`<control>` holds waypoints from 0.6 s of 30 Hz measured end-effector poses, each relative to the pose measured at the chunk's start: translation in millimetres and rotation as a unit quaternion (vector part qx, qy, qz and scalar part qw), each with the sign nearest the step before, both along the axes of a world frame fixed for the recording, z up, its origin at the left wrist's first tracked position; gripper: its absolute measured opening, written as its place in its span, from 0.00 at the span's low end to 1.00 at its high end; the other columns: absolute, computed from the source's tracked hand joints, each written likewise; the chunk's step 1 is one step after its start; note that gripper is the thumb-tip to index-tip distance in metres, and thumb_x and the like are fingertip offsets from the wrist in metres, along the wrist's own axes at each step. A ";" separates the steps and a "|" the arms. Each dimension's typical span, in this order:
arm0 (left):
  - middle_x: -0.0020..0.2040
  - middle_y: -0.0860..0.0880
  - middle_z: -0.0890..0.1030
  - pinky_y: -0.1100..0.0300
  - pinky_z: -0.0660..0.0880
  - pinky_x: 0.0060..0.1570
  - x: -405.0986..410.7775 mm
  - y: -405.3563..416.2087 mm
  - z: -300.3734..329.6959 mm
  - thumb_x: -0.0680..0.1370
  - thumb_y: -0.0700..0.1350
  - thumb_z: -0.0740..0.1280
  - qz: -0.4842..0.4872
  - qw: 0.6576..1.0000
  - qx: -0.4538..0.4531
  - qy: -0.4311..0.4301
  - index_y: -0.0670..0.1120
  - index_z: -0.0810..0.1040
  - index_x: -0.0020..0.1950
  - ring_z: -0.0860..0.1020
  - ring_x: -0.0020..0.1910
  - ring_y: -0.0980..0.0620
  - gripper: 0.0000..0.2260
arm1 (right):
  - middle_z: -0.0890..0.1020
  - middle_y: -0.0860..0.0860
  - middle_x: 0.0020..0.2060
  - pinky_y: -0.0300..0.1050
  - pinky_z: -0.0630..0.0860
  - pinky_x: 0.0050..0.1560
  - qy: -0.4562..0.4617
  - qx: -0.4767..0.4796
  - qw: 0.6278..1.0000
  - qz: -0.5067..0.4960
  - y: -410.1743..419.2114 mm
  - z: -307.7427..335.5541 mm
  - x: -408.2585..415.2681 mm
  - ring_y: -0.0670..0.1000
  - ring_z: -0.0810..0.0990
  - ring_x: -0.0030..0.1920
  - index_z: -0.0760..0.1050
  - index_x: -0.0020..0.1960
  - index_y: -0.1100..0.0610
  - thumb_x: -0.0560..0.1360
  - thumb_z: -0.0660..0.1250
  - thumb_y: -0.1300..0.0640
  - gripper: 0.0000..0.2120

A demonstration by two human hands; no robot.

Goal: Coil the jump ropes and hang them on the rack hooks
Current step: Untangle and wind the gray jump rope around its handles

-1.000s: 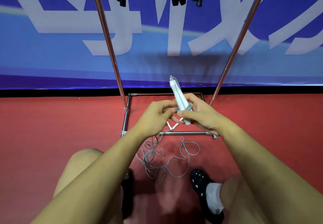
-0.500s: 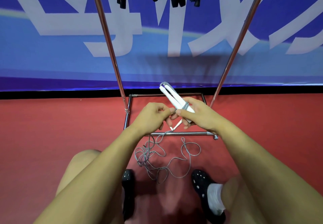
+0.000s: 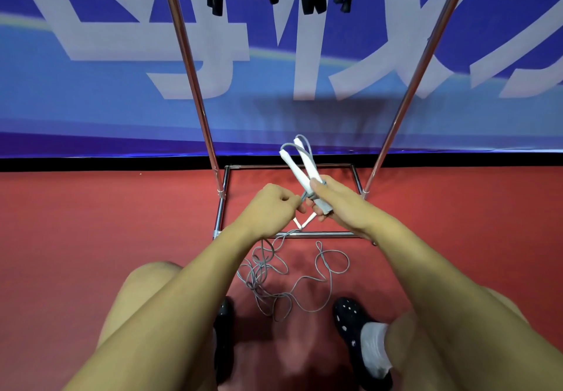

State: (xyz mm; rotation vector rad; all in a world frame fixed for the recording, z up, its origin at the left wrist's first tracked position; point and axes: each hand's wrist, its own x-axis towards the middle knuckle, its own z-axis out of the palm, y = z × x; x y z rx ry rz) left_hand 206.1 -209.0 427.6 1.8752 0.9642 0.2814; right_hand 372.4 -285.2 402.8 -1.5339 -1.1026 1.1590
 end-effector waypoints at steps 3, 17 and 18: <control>0.32 0.46 0.72 0.60 0.60 0.27 -0.7 -0.1 1.0 0.81 0.41 0.60 -0.001 1.000 -0.011 0.000 0.40 0.85 0.43 0.61 0.26 0.51 0.15 | 0.77 0.58 0.44 0.46 0.71 0.40 0.080 0.002 0.997 -0.025 0.9 -0.6 -4.1 0.51 0.71 0.36 0.72 0.59 0.58 0.88 0.52 0.52 0.13; 0.30 0.51 0.81 0.57 0.69 0.39 -1.3 -2.5 -1.5 0.83 0.67 0.52 -0.016 1.000 0.007 0.002 0.45 0.84 0.41 0.73 0.26 0.61 0.32 | 0.82 0.47 0.57 0.47 0.73 0.65 -0.145 0.019 0.989 0.001 -8.2 1.4 5.5 0.47 0.79 0.60 0.74 0.65 0.50 0.81 0.69 0.51 0.13; 0.31 0.50 0.82 0.56 0.69 0.39 -1.7 -3.3 -1.8 0.83 0.67 0.52 -0.013 1.000 -0.006 -0.009 0.45 0.84 0.42 0.74 0.27 0.61 0.32 | 0.81 0.47 0.58 0.46 0.73 0.64 -0.162 0.019 0.987 0.006 -8.8 1.0 5.6 0.47 0.79 0.60 0.74 0.65 0.50 0.82 0.69 0.51 0.13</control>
